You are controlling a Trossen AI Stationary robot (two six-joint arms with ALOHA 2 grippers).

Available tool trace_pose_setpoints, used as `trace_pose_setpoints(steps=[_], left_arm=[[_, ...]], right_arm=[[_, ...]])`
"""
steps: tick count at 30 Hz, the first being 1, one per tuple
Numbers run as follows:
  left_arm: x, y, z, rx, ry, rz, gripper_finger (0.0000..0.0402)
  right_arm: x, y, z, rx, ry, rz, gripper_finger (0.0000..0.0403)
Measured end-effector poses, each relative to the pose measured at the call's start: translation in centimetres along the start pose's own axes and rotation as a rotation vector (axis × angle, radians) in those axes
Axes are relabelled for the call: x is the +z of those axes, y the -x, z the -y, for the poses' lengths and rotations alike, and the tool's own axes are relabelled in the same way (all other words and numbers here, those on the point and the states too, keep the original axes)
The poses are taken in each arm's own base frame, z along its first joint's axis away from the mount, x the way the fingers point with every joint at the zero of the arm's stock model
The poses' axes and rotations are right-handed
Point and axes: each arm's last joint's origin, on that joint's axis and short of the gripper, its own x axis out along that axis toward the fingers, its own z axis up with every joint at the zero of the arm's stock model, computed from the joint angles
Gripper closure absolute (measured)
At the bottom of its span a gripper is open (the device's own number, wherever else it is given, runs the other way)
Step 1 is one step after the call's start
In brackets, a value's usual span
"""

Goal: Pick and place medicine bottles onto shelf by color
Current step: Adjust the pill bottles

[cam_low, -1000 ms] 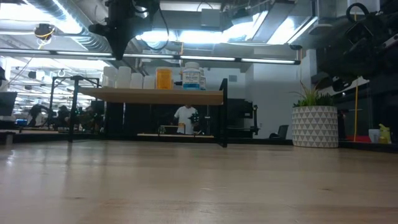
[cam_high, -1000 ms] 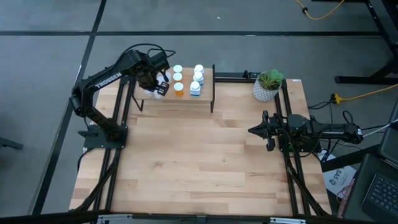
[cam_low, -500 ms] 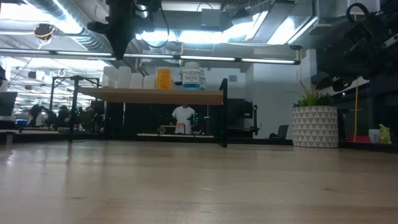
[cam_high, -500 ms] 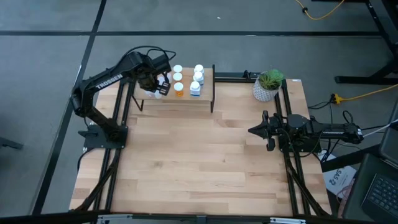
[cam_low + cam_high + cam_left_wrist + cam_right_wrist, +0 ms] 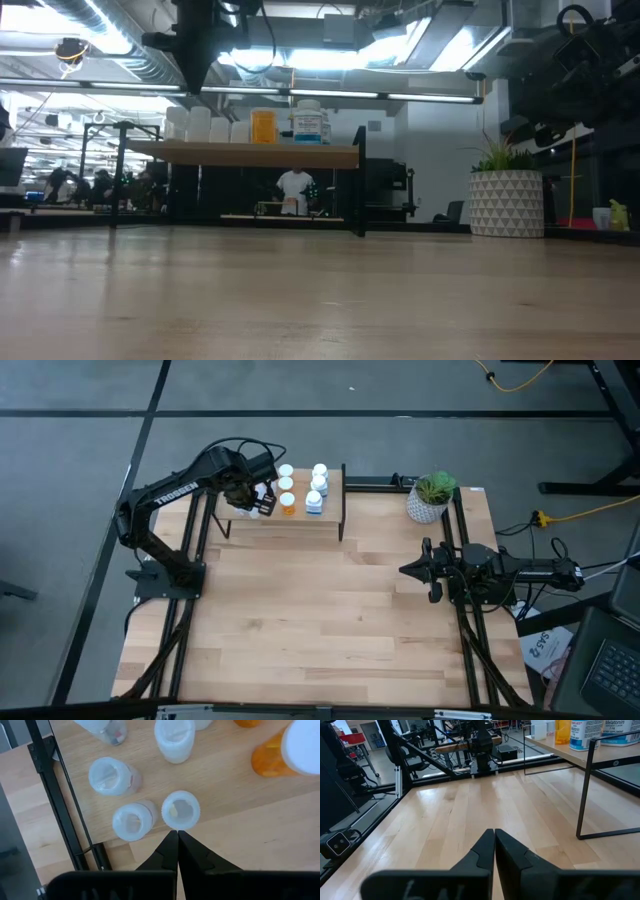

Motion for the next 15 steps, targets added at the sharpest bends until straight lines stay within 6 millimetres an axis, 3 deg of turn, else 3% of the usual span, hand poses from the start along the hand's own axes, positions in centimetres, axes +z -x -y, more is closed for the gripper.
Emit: trace_pose_setpoints(steps=[15], left_arm=[[-0.07,0.05,0.06,0.025,-0.015,0.026,0.0401]], right_arm=[[0.0,0.0,0.0,0.0,0.0,0.0,0.0386]])
